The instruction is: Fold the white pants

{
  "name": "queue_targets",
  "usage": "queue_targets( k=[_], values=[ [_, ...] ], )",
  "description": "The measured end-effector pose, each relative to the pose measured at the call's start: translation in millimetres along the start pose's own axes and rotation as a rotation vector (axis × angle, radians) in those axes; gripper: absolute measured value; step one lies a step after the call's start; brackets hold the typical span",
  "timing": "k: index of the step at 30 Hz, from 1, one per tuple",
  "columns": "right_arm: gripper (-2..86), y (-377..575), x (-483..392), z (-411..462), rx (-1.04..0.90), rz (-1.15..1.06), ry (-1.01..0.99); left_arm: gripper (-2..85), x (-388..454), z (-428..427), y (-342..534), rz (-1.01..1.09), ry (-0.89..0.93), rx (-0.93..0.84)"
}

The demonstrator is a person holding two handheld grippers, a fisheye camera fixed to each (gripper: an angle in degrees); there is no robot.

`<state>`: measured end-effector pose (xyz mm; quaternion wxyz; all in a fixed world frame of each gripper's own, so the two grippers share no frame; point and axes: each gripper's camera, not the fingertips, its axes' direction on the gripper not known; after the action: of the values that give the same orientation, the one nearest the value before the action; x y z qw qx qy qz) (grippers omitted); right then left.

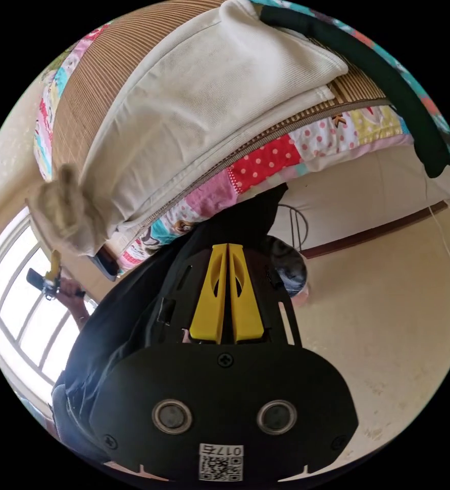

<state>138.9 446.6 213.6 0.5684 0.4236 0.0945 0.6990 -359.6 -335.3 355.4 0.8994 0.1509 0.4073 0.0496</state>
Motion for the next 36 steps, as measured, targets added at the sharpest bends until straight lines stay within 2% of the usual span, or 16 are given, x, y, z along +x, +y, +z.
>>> queue_targets(
  k=[3, 5, 7, 9, 10, 12, 13, 14, 18, 21, 25, 28, 29, 31, 33, 36],
  values=[
    [0.3, 0.8, 5.0, -0.7, -0.008, -0.058, -0.063, 9.3, -27.8, -10.5, 27.2, -0.173, -0.125, 0.186],
    [0.3, -0.6, 3.3, 0.1, -0.012, -0.114, -0.116, 11.5, -61.4, -34.4, 62.3, -0.423, -0.305, 0.34],
    [0.3, -4.5, -2.1, 3.7, -0.027, -0.176, -0.182, 14.9, -88.8, -45.4, 86.1, -0.576, -0.42, 0.385],
    [0.3, -13.0, -15.0, 11.7, -0.075, -0.233, -0.227, 17.4, -124.8, -44.3, 102.6, -0.688, -0.473, 0.342],
    [0.3, -14.8, -19.0, 13.2, -0.083, -0.244, -0.227, 18.3, -155.4, -35.0, 109.5, -0.741, -0.406, 0.274],
    [0.1, -20.2, -38.1, 14.6, -0.084, -0.292, -0.208, 17.8, -200.5, -11.7, 119.4, -0.807, -0.15, 0.201],
    [0.1, -20.9, -43.7, 13.1, -0.072, -0.308, -0.202, 16.1, -221.4, 3.7, 127.7, -0.826, 0.096, 0.24],
    [-0.1, -21.5, -56.5, 7.8, -0.033, -0.348, -0.188, 14.3, -230.5, 11.8, 135.7, -0.861, 0.223, 0.302],
    [-0.5, -31.4, -108.6, -7.3, 0.117, -0.409, -0.013, 9.3, -205.7, 11.7, 120.4, -0.725, 0.262, 0.301],
    [-0.5, -49.3, -148.8, 4.2, 0.143, -0.45, -0.016, 8.2, -145.9, 2.5, 82.2, -0.512, 0.263, 0.282],
    [-0.2, -75.3, -196.9, 54.0, -0.032, -0.447, -0.067, 7.9, -38.7, 1.3, 8.9, -0.294, 0.064, 0.167],
    [0.2, -74.6, -225.0, 64.0, -0.03, -0.48, -0.122, 8.0, 39.3, 33.3, -46.4, -0.165, -0.252, 0.002],
    [0.3, -77.9, -227.2, 63.1, -0.07, -0.523, -0.208, 8.1, 64.3, 51.8, -65.0, -0.108, -0.345, -0.036],
    [0.4, -87.3, -213.0, 56.5, -0.123, -0.54, -0.357, 8.7, 88.9, 85.6, -90.1, -0.037, -0.421, -0.056],
    [0.5, -101.1, -161.4, 39.9, -0.127, -0.465, -0.475, 9.9, 93.2, 129.3, -112.0, -0.001, -0.415, -0.091],
    [0.5, -110.3, -64.0, 20.9, -0.126, -0.266, -0.438, 9.9, 79.1, 215.4, -139.1, 0.072, -0.277, -0.321]
  ],
)
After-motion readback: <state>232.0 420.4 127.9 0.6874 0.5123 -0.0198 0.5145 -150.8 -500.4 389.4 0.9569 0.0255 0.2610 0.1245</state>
